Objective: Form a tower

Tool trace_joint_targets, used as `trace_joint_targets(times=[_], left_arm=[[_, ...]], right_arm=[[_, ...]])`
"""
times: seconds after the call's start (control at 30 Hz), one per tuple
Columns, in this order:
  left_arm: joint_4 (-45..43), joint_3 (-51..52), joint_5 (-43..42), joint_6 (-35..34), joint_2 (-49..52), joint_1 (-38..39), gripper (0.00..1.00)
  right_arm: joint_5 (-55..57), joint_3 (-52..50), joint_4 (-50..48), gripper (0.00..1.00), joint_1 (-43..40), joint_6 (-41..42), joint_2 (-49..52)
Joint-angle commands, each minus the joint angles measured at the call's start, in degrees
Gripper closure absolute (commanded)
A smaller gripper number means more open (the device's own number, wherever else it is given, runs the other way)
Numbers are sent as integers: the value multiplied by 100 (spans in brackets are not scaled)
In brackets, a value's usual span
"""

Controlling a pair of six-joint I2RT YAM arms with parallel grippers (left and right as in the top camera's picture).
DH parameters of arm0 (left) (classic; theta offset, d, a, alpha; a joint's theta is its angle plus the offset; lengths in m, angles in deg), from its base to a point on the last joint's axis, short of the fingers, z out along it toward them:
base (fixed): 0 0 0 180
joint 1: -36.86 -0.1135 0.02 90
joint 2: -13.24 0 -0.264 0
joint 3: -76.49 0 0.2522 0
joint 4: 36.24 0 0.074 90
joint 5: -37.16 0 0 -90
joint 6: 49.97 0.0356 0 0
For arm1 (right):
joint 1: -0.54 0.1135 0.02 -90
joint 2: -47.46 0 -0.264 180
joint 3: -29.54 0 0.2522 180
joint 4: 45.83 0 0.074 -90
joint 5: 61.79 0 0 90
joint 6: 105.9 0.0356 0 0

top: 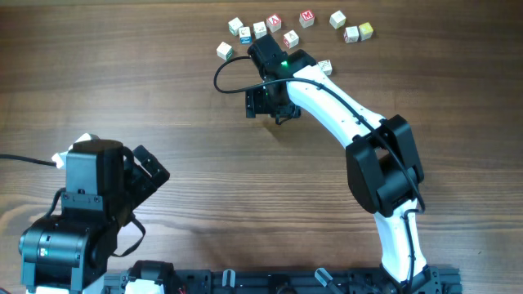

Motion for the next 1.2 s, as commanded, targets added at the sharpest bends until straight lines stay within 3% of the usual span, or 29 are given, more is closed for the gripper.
trace_joint_targets(times=[0.0,0.87,0.97,1.17], left_arm=[[0,20,-11,-52,0,-33,0],[2,20,-11,-52,0,-31,0],[0,20,-11,-52,0,-33,0],[2,20,-11,-52,0,-31,0]], right_arm=[[-94,17,-15,18,44,151,-170],[4,17,7,18,44,197,-170],[321,17,140,0,44,184,-197],[1694,17,898,0,44,304,-1357]])
